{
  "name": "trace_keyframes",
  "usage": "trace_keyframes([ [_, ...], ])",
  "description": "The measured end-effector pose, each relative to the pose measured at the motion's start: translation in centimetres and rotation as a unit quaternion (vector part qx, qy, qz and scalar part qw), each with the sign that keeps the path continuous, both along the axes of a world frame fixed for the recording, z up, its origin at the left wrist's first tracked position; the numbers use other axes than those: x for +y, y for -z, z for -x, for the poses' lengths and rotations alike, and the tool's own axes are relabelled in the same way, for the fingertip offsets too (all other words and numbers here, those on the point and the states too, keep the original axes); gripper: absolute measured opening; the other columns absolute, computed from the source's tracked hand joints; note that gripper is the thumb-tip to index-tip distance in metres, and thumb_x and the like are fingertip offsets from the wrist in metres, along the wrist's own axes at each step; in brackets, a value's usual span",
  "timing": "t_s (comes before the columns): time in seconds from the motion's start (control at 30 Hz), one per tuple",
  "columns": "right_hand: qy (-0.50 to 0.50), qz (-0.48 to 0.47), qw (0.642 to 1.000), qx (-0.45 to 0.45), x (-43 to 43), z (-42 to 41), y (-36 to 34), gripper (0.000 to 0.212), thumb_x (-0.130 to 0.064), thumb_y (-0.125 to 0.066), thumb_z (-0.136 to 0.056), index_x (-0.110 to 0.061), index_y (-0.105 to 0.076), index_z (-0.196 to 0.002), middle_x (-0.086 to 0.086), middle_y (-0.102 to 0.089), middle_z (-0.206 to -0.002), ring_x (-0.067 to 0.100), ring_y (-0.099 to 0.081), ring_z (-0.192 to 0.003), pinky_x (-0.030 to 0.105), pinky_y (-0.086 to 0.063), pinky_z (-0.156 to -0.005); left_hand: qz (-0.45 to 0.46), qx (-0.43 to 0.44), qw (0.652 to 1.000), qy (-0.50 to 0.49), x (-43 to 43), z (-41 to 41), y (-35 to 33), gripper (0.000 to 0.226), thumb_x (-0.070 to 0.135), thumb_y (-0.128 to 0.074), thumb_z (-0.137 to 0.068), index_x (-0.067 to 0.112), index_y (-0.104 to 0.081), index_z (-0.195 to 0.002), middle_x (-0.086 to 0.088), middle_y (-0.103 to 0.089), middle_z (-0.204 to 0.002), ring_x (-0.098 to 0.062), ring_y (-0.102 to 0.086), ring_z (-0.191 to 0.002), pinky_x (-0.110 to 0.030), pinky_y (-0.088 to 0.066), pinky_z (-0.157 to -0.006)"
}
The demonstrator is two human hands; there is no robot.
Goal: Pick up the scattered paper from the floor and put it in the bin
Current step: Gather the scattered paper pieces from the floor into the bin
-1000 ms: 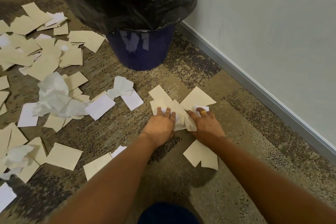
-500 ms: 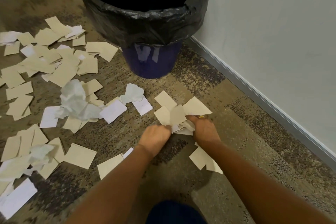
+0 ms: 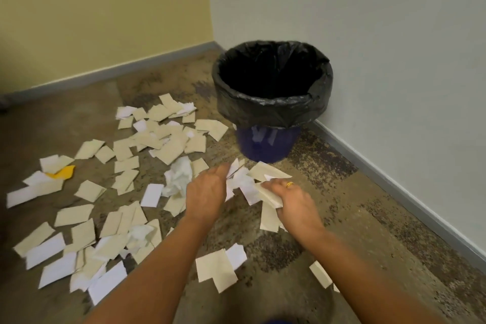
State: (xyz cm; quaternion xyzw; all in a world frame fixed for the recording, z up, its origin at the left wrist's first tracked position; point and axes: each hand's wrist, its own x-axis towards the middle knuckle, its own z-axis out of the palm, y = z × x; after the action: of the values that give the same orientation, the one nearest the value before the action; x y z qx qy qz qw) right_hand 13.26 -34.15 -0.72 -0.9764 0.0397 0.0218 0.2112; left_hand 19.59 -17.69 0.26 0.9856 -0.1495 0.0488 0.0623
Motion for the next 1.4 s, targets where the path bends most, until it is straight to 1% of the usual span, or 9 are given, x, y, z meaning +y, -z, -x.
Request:
trace_keyframes([
  [0.2, -0.051, -0.035, 0.983, -0.174, 1.7, -2.5, -8.0, 0.060, 0.004, -0.060, -0.080, -0.030, -0.055, -0.129, -0.004, -0.050, -0.139, 0.019, -0.042, -0.130, 0.035, -0.040, -0.102, 0.158, -0.154, 0.975, 0.015, 2.0, -3.8, -7.3, 0.033, 0.012, -0.045, -0.095, 0.024, -0.056, -0.123, -0.009, -0.067, -0.101, -0.033, -0.063, -0.090, -0.039, -0.048, -0.064],
  [0.3, -0.052, -0.011, 0.976, -0.212, 1.5, -4.4, -11.8, 0.060, 0.002, -0.058, -0.082, -0.030, -0.052, -0.131, -0.005, -0.047, -0.142, 0.019, -0.038, -0.132, 0.034, -0.040, -0.100, 0.178, -0.191, 0.965, -0.014, 1.8, -6.2, -11.3, 0.035, 0.012, -0.040, -0.095, 0.024, -0.053, -0.125, -0.007, -0.065, -0.106, -0.032, -0.060, -0.096, -0.038, -0.045, -0.067],
  [0.4, -0.044, 0.039, 0.977, -0.207, 0.5, -7.2, -14.4, 0.057, -0.004, -0.051, -0.088, -0.033, -0.046, -0.136, -0.006, -0.039, -0.147, 0.016, -0.030, -0.136, 0.035, -0.038, -0.100, 0.135, -0.187, 0.973, -0.014, 0.4, -8.3, -13.7, 0.037, 0.012, -0.035, -0.096, 0.022, -0.049, -0.129, -0.006, -0.062, -0.113, -0.031, -0.057, -0.101, -0.034, -0.036, -0.068],
  [0.57, -0.014, 0.139, 0.975, -0.170, -2.0, -12.6, -14.9, 0.055, -0.004, -0.044, -0.090, -0.033, -0.045, -0.136, -0.002, -0.040, -0.148, 0.025, -0.035, -0.132, 0.041, -0.045, -0.092, 0.066, -0.128, 0.989, 0.025, -3.2, -11.5, -14.2, 0.032, 0.010, -0.035, -0.095, 0.017, -0.048, -0.124, -0.007, -0.059, -0.118, -0.030, -0.055, -0.105, -0.040, -0.043, -0.073],
  [0.7, -0.018, 0.228, 0.964, -0.135, -3.9, -15.1, -14.0, 0.041, -0.013, -0.043, -0.094, -0.027, -0.050, -0.132, 0.002, -0.049, -0.138, 0.029, -0.044, -0.120, 0.041, -0.043, -0.084, -0.032, -0.102, 0.993, 0.046, -6.0, -13.0, -13.3, 0.027, 0.004, -0.042, -0.090, 0.012, -0.049, -0.114, -0.008, -0.059, -0.111, -0.030, -0.054, -0.104, -0.038, -0.035, -0.066],
  [0.83, -0.010, 0.255, 0.959, -0.126, -5.0, -16.7, -13.1, 0.036, -0.011, -0.045, -0.093, -0.022, -0.055, -0.125, 0.003, -0.057, -0.125, 0.028, -0.046, -0.117, 0.042, -0.042, -0.084, -0.053, -0.098, 0.992, 0.063, -8.2, -14.3, -12.8, 0.029, 0.007, -0.042, -0.091, 0.012, -0.048, -0.119, -0.008, -0.057, -0.119, -0.029, -0.048, -0.115, -0.042, -0.038, -0.089],
  [0.97, 0.027, 0.227, 0.968, -0.102, -5.7, -17.9, -12.5, 0.044, -0.020, -0.055, -0.091, -0.021, -0.044, -0.134, 0.005, -0.040, -0.145, 0.032, -0.027, -0.137, 0.055, -0.033, -0.100, -0.036, -0.087, 0.993, 0.070, -9.5, -15.6, -12.0, 0.046, 0.018, -0.044, -0.094, 0.014, -0.034, -0.139, -0.007, -0.042, -0.141, -0.027, -0.031, -0.136, -0.051, -0.027, -0.108],
  [1.2, 0.082, 0.209, 0.965, -0.136, -6.1, -18.2, -11.6, 0.074, -0.066, -0.060, -0.074, -0.023, -0.045, -0.133, 0.004, -0.049, -0.133, 0.028, -0.040, -0.123, 0.043, -0.039, -0.091, 0.020, -0.063, 0.997, 0.035, -8.7, -15.4, -10.2, 0.058, 0.040, -0.042, -0.096, 0.016, -0.026, -0.146, -0.004, -0.030, -0.152, -0.023, -0.019, -0.144, -0.052, -0.020, -0.112],
  [1.4, 0.128, 0.026, 0.979, -0.156, -5.7, -18.4, -11.6, 0.055, -0.050, -0.070, -0.075, -0.016, -0.054, -0.116, 0.006, -0.058, -0.117, 0.026, -0.058, -0.106, 0.031, -0.041, -0.075, 0.064, -0.063, 0.996, 0.019, -8.3, -14.4, -9.2, 0.057, 0.044, -0.038, -0.097, 0.015, -0.028, -0.145, -0.003, -0.028, -0.153, -0.022, -0.016, -0.144, -0.052, -0.019, -0.113],
])
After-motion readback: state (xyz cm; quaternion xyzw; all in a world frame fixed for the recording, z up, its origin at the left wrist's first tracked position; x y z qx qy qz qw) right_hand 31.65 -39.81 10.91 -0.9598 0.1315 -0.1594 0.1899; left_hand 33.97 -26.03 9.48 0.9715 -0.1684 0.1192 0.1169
